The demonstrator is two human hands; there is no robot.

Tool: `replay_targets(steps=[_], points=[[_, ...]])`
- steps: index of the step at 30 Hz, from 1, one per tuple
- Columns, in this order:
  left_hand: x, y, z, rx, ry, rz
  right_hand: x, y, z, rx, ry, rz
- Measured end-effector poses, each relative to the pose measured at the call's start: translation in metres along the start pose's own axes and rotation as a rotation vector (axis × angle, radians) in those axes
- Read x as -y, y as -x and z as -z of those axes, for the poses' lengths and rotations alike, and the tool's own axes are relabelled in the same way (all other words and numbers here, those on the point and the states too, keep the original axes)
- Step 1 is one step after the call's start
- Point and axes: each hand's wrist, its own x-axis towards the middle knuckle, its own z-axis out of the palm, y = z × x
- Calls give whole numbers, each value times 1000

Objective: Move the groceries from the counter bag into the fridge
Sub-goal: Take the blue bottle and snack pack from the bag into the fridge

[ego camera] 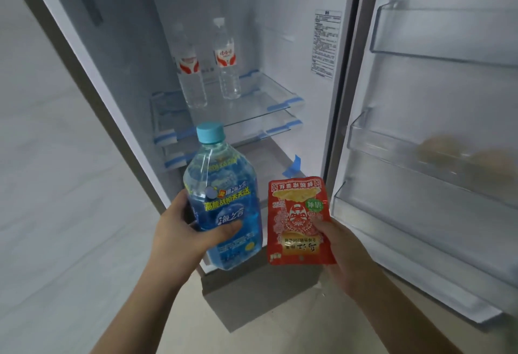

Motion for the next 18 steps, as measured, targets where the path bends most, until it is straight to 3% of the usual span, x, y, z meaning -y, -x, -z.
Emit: replay_targets(steps=[9,18], points=[[-3,-33,-17,-124,-68,14,23,-78,11,95,50,-83],[10,-71,14,-203,-29,25,5,-136,-42,167,224,-121]])
